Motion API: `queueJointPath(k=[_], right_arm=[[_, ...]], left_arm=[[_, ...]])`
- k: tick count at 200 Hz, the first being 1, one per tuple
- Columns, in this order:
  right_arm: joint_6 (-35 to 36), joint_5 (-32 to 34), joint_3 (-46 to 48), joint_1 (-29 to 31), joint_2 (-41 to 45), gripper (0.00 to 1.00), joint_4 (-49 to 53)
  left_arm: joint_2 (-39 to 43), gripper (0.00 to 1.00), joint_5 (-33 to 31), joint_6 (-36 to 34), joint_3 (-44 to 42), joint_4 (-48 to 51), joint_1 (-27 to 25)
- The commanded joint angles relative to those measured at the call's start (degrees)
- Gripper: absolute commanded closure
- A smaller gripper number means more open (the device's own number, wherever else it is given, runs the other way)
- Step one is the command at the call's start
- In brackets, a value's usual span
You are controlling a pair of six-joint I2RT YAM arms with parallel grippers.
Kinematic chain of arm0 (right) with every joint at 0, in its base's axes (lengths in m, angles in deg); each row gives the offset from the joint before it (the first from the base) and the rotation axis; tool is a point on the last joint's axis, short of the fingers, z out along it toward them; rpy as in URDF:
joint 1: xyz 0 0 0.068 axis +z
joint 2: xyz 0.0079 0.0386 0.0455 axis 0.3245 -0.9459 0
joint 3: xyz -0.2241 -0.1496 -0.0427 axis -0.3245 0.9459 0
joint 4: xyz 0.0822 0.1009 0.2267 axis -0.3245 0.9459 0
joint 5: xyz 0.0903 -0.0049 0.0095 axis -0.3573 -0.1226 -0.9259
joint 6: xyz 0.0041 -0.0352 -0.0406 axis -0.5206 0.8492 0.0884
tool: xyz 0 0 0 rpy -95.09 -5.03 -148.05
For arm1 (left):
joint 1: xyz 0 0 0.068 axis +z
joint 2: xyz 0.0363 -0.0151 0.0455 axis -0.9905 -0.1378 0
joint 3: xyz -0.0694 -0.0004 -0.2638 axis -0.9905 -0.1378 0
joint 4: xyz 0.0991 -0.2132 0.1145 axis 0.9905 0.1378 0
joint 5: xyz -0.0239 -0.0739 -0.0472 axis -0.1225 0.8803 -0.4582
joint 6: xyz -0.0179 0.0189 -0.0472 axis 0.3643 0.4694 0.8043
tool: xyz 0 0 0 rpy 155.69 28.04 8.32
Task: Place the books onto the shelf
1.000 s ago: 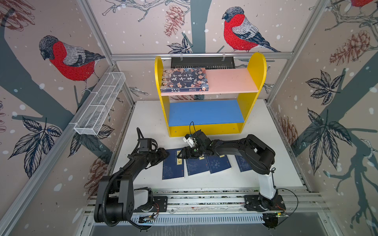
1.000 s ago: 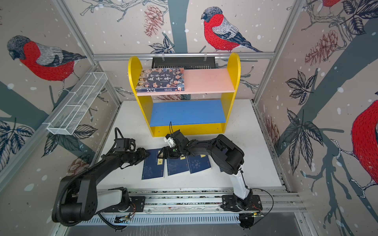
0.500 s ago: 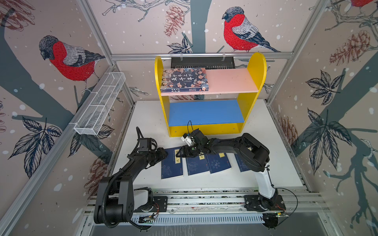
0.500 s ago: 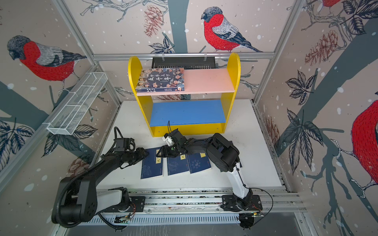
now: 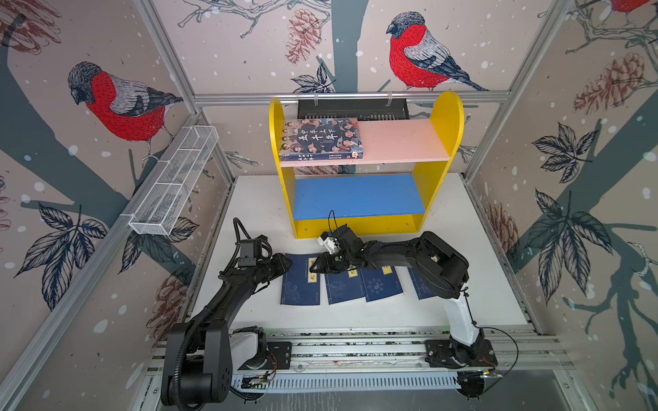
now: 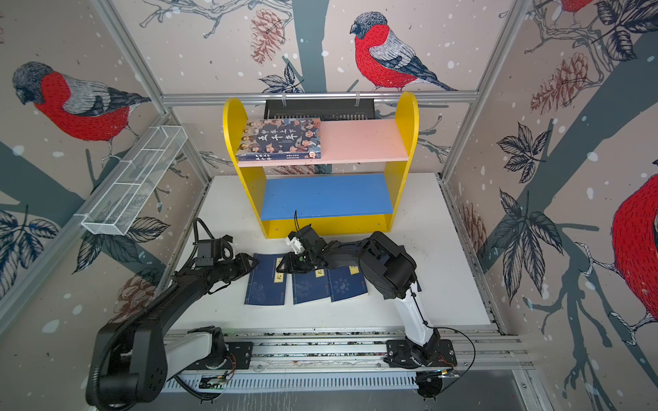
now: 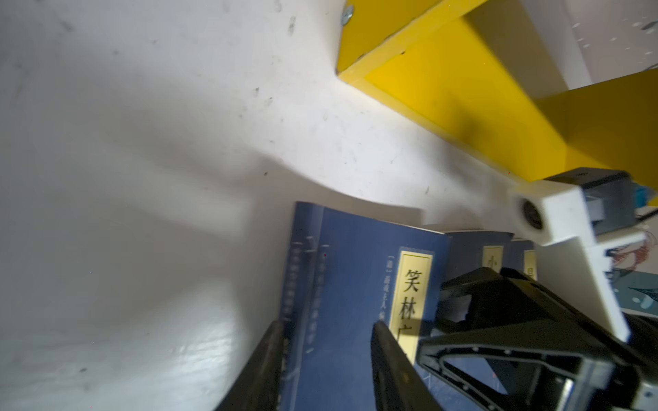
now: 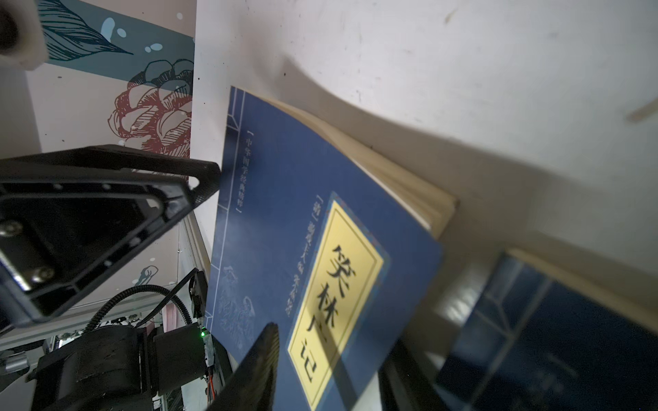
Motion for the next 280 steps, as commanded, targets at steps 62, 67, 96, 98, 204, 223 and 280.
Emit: queueJointPath(k=[62,67,96,98,204,223,280], right_arm=[[-1.38,1.21,1.59,-0.56,0.87,0.57,0.8],[-1.04,1.22,1.4,-0.45,1.01,0.55,1.22],[2.14,2.03,-1.6,1.08,1.6,0.44,5.87],[2.3,2.13,-1.8,1.25,1.61,0.44,6.16],[4.28,3.38,-6.36,2.82,1.78,0.38,11.91],[4.23,3.46,-6.83,2.9,1.47,0.37,12.63],[3.83,3.74,-7.11,2.76,0.14,0.36,15.89]], left_arm=[[3.19,0.63,4.36,-4.67,3.12,3.35,2.69],[3.59,0.61,2.47,-4.52,4.0,4.99,3.01],[4.09,0.54,-12.54,-2.48,6.32,11.04,4.62],[3.8,0.53,-13.27,-2.29,6.36,11.37,4.74],[-7.24,0.42,-25.67,0.11,5.63,14.37,6.54],[-10.59,0.43,-20.98,-0.89,5.1,12.92,6.22],[-12.24,0.44,-10.55,-1.87,4.04,9.94,2.06]])
